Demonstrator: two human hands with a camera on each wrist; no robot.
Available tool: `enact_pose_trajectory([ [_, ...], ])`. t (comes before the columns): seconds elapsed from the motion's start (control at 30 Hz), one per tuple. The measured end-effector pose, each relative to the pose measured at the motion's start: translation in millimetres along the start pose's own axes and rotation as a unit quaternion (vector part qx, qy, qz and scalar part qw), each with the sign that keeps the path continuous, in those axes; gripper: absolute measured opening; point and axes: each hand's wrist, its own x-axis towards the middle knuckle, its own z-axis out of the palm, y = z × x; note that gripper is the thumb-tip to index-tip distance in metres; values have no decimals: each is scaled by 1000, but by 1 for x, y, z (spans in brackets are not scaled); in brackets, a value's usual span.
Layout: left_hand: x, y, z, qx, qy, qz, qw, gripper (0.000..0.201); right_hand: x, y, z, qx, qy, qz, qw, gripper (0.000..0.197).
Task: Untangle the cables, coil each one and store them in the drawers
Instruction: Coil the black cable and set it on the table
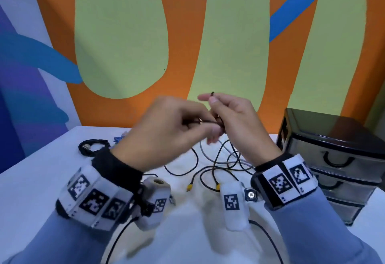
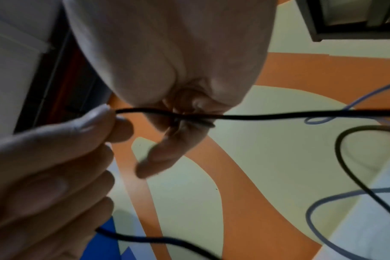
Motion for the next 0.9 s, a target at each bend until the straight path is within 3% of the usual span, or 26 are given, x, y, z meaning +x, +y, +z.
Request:
enact_pose_trajectory([
  [0.1,0,-9,-16,-123,127,-6,984,20,-7,-11,-6,42,-133,41,989,32],
  [0.23,4,-17,-10,-158,202,-40,966,41,-12,-20,-16,246,-265,96,927,35],
  [0.33,9,-11,12,-182,131,-116,968,45,-12,-20,-19,372,-266,80,886,40],
  [0.4,10,-7,25,-215,38,-179,959,45,-7,-21,-20,447,-210,43,868,42],
  [0.53,1,-1,34,-217,-147,-241,935,19,3,-12,-27,470,7,-44,882,46],
  [0.6,-1,4,32,-187,-180,-223,940,15,8,-5,-32,436,100,-84,890,44],
  [0.67,-2,10,27,-142,-174,-175,959,17,12,-2,-30,348,144,-99,921,39],
  [0.73,-1,16,19,-86,-141,-104,981,21,13,1,-23,221,139,-93,961,38],
  [0.8,0,20,10,-97,-87,-48,990,20,10,4,-14,49,95,-65,992,37],
  [0.83,1,19,4,-122,-41,-31,991,19,8,4,-10,-13,50,-41,998,35],
  [0.9,4,8,-10,-157,87,-24,983,16,3,2,-8,-7,-66,24,997,34],
])
